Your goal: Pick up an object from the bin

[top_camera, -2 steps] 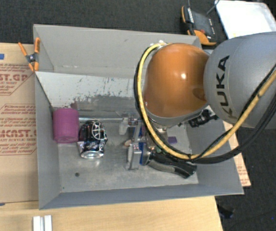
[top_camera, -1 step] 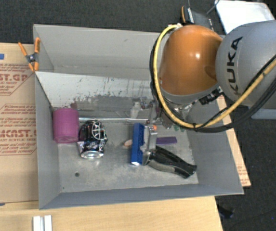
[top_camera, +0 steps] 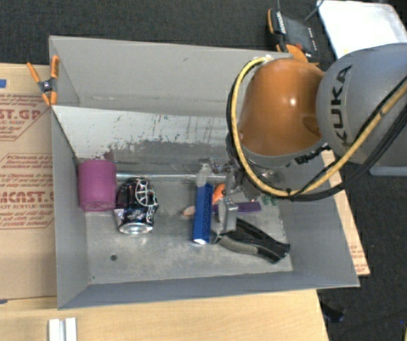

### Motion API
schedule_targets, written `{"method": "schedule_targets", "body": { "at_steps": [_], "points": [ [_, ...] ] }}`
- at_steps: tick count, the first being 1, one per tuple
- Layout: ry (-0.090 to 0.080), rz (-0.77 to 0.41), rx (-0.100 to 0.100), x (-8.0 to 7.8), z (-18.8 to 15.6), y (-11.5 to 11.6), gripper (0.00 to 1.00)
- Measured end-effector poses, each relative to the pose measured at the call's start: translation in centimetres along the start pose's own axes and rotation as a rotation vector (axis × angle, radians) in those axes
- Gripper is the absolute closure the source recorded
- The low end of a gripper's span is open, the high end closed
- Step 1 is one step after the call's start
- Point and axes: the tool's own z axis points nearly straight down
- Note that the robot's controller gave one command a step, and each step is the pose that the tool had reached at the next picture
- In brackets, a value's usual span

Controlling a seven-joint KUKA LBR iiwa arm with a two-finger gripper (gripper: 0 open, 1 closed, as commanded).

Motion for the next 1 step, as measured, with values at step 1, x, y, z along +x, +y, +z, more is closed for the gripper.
{"method": "schedule_targets", "body": {
  "at_steps": [1],
  "points": [
    [-0.014,-0.048,0.004,-1.84,4.38,-2.07,0.0]
  ]
}}
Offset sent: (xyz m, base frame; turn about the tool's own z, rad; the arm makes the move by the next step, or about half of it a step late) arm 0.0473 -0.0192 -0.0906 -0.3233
